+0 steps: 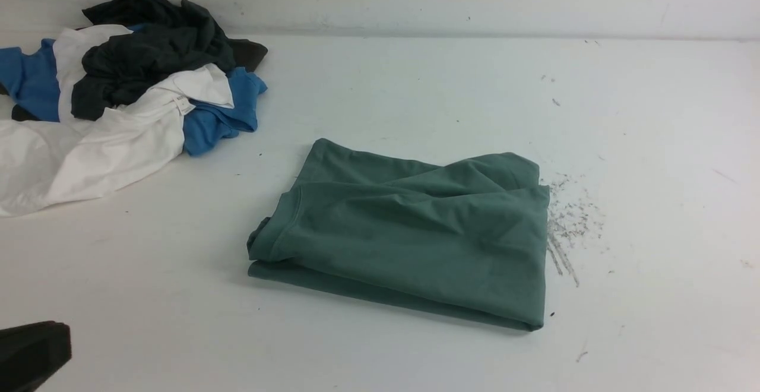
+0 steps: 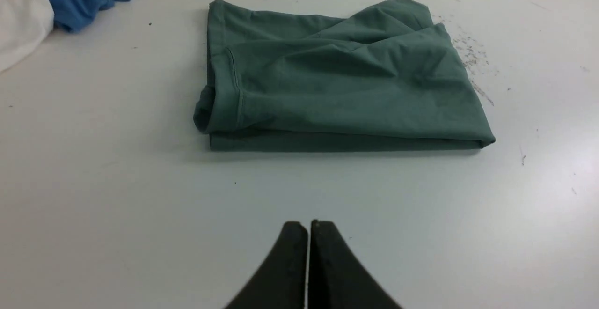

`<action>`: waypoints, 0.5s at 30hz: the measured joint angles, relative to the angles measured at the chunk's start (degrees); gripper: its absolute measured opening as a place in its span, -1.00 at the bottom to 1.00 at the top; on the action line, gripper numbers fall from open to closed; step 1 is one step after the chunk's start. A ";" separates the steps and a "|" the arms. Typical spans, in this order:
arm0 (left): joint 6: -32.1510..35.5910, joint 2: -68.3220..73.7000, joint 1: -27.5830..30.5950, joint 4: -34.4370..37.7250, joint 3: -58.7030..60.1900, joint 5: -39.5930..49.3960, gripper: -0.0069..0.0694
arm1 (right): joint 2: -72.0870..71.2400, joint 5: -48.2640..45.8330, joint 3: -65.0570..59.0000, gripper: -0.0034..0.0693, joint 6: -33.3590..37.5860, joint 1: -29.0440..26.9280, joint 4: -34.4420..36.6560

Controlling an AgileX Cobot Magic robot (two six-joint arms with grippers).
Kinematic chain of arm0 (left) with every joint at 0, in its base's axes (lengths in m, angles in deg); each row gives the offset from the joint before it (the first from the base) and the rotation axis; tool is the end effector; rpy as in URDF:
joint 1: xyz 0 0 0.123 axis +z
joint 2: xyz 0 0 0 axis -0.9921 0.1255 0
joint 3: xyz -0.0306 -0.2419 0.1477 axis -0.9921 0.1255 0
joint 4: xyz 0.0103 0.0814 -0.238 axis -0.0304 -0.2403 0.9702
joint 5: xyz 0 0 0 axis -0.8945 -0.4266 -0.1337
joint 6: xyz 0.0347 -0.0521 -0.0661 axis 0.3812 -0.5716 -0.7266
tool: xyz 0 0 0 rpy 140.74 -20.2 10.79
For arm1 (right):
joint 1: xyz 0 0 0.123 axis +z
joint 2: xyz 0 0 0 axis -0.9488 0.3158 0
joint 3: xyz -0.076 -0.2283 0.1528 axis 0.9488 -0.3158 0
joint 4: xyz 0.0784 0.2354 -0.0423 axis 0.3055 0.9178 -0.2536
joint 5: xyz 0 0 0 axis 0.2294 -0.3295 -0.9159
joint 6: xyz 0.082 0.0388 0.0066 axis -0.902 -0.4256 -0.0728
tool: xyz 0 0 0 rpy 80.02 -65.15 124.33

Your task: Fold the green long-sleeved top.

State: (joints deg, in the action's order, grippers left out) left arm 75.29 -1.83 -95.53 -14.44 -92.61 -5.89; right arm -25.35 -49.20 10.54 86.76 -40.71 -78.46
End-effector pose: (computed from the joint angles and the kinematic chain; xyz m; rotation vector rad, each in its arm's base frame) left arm 0.0535 -0.0350 0.3207 0.2293 2.0772 -0.4841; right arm 0.0236 0.0142 0.3027 -0.3730 1.1431 0.3942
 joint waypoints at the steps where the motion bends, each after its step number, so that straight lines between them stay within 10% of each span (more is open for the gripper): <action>1: -0.11 0.00 0.00 1.22 1.79 -1.63 -0.83 | 0.00 -0.06 0.00 -0.95 0.00 0.00 0.00; 15: 3.49 -0.06 0.00 -1.48 3.46 -2.79 -0.83 | 0.00 -0.43 0.00 -0.95 0.00 0.00 0.00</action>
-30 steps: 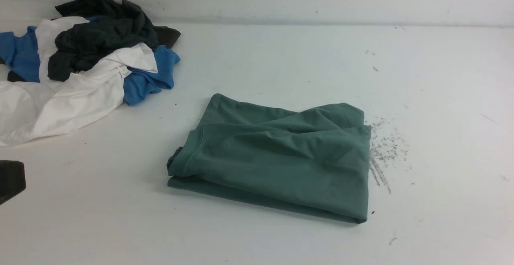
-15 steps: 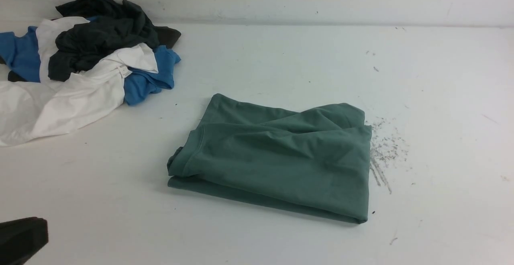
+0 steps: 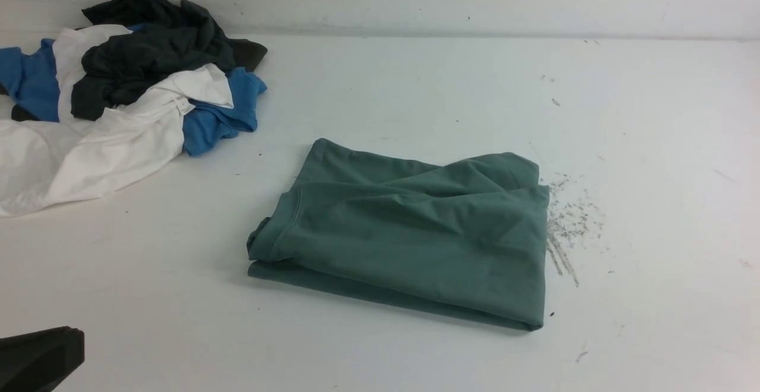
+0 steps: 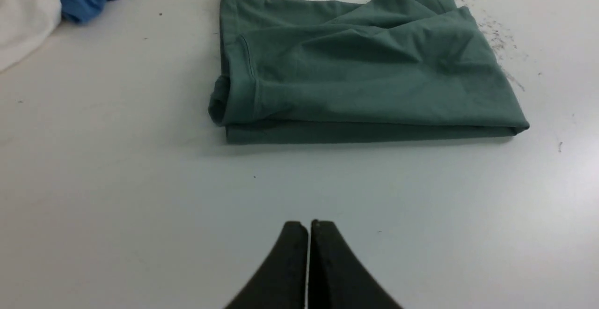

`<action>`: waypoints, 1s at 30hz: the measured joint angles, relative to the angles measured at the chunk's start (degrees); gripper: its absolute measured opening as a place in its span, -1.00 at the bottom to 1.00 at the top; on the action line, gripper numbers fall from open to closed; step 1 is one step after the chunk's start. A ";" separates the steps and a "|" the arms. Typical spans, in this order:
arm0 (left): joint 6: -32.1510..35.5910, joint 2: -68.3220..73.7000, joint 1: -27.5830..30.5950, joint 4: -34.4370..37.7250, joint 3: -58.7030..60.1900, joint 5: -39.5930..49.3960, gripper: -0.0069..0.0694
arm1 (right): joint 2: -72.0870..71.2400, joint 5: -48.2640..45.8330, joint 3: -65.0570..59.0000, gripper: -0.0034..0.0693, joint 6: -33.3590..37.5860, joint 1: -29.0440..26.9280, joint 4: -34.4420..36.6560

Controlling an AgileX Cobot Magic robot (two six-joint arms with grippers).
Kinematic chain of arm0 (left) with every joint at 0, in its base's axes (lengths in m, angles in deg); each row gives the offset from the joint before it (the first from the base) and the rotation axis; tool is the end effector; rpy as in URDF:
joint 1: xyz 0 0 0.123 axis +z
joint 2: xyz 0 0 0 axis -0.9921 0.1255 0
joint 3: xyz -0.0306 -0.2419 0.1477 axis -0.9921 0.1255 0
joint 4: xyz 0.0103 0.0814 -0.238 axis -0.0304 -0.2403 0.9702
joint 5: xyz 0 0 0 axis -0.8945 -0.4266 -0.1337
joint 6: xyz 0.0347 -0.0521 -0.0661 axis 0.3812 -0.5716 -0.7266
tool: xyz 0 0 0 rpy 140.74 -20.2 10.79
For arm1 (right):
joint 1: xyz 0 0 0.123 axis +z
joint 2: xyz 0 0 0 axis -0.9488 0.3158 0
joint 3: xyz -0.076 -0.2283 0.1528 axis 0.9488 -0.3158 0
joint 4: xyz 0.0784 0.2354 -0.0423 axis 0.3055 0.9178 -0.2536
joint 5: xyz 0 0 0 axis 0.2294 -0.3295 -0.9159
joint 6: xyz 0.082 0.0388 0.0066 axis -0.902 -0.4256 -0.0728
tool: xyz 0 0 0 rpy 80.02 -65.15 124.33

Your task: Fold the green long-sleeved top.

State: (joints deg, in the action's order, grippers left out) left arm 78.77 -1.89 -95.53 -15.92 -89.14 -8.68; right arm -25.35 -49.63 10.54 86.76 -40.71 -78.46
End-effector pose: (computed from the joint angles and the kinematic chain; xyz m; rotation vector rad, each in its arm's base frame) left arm 0.0593 -0.0336 0.3051 0.2806 2.0798 -0.4125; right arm 0.0239 0.0142 0.3020 -0.3745 1.1505 0.3929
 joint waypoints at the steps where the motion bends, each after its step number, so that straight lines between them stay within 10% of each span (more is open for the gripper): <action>1: 0.24 0.00 0.00 -0.06 0.00 0.00 -0.83 | 0.00 0.00 0.00 -0.95 0.00 0.00 0.00; 20: 2.16 -21.53 12.71 -11.85 27.05 -26.13 -0.83 | 0.00 0.00 0.00 -0.95 0.05 0.00 0.00; 30: 2.16 -22.08 13.61 -14.06 33.05 -26.17 -0.83 | 0.00 0.00 0.00 -0.95 0.05 0.00 0.00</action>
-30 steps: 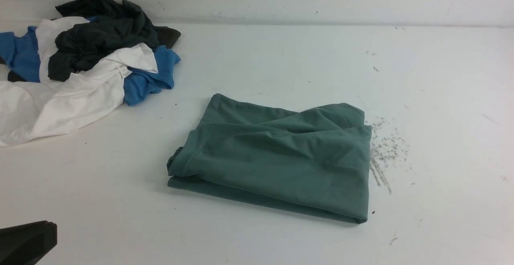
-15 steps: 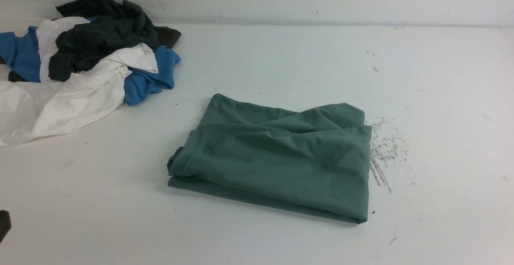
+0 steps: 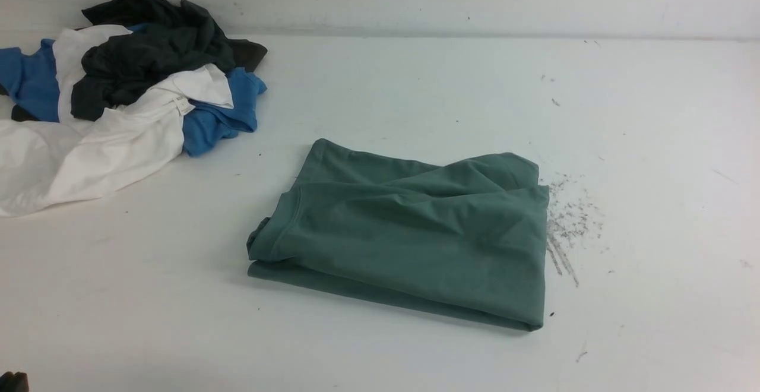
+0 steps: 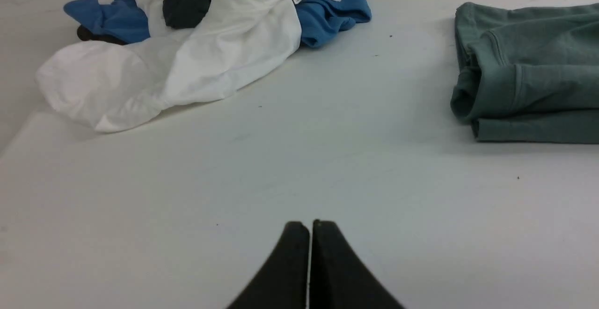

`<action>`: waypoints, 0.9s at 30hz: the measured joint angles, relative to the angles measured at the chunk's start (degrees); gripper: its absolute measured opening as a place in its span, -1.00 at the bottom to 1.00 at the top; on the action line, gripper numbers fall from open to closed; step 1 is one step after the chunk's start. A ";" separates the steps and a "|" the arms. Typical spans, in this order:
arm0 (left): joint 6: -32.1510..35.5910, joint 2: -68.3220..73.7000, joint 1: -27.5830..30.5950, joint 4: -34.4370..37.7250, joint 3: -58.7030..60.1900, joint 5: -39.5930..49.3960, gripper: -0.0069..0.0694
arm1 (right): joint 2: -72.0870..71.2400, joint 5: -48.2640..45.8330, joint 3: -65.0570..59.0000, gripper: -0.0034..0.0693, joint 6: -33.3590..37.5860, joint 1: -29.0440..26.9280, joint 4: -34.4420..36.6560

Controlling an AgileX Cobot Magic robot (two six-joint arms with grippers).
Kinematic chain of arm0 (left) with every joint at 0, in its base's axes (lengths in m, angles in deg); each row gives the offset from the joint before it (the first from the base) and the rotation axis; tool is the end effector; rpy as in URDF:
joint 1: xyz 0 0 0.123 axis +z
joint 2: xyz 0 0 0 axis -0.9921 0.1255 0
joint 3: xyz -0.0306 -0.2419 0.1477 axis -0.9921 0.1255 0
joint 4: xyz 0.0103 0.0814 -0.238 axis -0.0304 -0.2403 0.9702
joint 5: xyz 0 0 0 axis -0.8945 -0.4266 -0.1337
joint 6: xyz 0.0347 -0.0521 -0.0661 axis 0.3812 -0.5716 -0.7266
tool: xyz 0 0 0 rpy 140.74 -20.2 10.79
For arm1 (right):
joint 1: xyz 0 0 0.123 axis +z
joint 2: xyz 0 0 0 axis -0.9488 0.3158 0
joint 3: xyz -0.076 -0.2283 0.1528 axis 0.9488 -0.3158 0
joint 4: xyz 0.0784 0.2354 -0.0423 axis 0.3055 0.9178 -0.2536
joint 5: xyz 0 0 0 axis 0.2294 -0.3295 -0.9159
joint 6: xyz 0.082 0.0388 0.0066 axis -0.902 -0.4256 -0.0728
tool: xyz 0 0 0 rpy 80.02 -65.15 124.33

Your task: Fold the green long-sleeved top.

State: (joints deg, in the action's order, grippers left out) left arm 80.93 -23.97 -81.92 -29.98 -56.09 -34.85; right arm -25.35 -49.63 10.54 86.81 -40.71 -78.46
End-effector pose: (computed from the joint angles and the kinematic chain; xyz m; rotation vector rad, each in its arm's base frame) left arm 0.0534 -0.0011 0.1740 0.1063 1.8412 0.0717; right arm 0.0239 0.0142 0.3020 -0.3750 1.1503 0.3921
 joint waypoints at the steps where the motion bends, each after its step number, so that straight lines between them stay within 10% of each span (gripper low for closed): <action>1: 0.00 0.00 0.00 -0.13 0.00 0.00 -0.83 | 0.00 0.00 0.00 -0.95 0.00 0.00 0.00; 27: 0.00 0.00 0.00 -0.13 -0.04 0.17 -0.83 | 0.00 -2.87 0.00 -0.95 0.07 0.00 -0.19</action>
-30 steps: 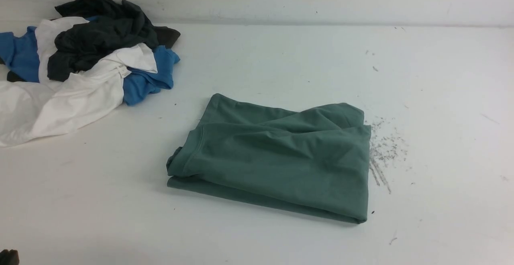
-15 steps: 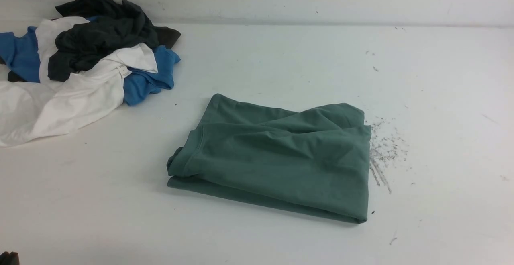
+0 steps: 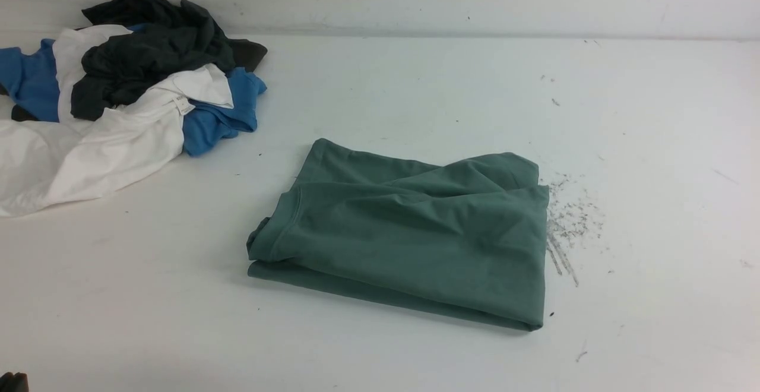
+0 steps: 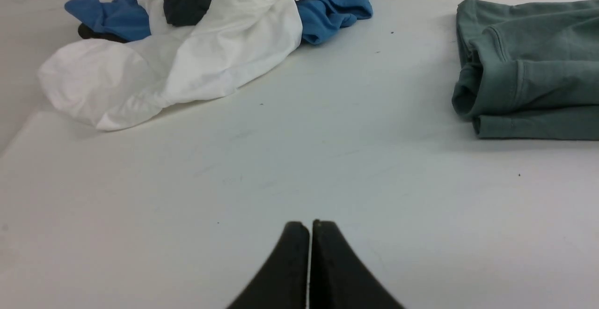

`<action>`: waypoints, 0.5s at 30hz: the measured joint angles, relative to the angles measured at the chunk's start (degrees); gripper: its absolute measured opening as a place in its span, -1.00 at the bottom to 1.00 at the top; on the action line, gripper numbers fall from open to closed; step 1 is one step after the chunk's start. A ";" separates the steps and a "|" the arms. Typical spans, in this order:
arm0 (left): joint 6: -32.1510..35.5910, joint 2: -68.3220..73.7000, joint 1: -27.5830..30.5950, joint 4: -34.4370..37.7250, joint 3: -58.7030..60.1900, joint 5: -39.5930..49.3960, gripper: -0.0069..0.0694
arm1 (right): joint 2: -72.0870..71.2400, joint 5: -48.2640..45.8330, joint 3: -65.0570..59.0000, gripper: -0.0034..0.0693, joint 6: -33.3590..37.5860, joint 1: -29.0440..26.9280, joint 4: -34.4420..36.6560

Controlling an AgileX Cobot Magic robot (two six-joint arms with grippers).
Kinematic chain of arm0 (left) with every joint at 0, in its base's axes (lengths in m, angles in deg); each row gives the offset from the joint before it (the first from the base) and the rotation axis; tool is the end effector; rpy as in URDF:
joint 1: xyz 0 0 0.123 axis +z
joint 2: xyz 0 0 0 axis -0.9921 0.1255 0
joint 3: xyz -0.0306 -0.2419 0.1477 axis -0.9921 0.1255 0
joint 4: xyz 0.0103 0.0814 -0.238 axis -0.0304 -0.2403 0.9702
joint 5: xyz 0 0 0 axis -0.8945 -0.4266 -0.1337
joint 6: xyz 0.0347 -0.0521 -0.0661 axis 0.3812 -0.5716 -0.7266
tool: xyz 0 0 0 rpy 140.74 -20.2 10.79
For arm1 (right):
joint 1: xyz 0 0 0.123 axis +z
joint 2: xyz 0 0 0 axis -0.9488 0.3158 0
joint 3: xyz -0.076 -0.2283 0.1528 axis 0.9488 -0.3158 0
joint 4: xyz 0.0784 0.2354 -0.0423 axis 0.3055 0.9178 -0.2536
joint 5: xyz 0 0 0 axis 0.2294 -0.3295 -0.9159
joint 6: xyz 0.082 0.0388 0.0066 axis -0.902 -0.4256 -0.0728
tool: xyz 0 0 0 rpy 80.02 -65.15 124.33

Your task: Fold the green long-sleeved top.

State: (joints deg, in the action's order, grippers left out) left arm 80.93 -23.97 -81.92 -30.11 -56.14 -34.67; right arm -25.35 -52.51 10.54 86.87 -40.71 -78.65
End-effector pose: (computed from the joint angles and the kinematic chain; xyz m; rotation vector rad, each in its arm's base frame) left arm 0.0533 -0.0010 0.1740 0.1080 1.8435 0.0736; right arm 0.0255 0.0145 0.2978 -0.3875 1.1985 0.3796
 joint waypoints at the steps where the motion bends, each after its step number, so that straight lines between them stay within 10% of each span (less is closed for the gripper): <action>1: 0.00 0.00 0.00 0.00 0.00 0.00 -0.83 | 0.00 -0.47 0.00 -0.95 0.16 0.00 0.00; 15: 0.00 0.00 0.00 0.00 0.00 0.07 -0.83 | 0.00 -16.23 -16.42 -0.95 -0.54 -22.31 0.86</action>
State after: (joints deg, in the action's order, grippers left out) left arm 80.93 -23.97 -81.92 -30.11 -56.14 -34.60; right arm -25.35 -68.74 -5.88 86.33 -63.02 -77.79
